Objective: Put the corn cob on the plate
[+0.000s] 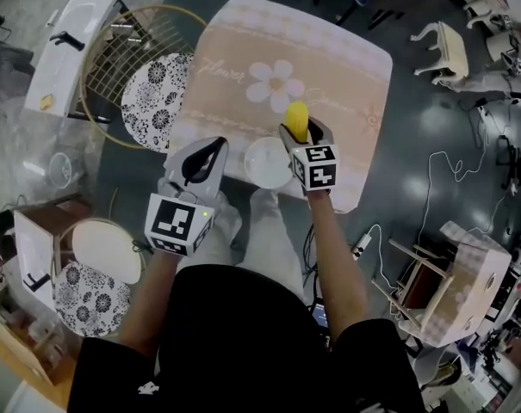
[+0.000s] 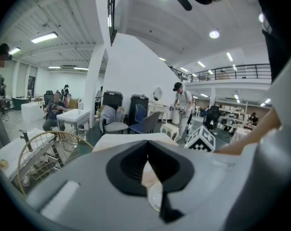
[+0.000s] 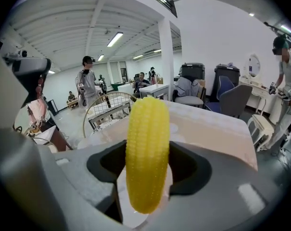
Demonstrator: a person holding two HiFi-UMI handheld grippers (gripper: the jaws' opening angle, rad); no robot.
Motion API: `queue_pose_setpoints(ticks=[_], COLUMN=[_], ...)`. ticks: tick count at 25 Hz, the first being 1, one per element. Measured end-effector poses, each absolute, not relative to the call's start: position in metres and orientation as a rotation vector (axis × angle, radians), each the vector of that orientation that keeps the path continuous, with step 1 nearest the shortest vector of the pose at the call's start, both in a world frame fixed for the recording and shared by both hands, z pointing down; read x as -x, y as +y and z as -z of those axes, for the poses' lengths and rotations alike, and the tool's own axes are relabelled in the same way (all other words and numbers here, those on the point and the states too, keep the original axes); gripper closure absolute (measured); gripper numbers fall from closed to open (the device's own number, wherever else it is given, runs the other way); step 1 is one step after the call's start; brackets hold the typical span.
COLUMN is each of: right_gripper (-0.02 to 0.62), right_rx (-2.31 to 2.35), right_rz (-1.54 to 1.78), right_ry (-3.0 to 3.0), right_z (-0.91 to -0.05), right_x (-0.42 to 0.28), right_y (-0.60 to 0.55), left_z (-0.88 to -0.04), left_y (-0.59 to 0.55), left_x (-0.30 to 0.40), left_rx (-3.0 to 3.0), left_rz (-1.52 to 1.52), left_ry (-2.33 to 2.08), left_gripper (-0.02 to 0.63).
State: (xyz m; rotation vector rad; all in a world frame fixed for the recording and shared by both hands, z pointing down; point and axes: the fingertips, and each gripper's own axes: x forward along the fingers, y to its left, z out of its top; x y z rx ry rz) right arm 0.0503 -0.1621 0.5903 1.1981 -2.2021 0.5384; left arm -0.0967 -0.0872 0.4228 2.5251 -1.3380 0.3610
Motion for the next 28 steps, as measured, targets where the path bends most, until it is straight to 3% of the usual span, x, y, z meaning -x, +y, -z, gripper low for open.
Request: queue_pose_setpoints(ticks=[28], right_gripper=[0.337], right_rx=[-1.114], right_rz=[-0.684], right_ry=[-2.06], right_z=[-0.678], right_x=[-0.021], right_y=[-0.074], left_z=[-0.469], left_y=[-0.04], left_x=[0.112], left_rx=[-2.561], left_rz=[-0.482], left_ry=[-1.232], left_gripper=[0.601])
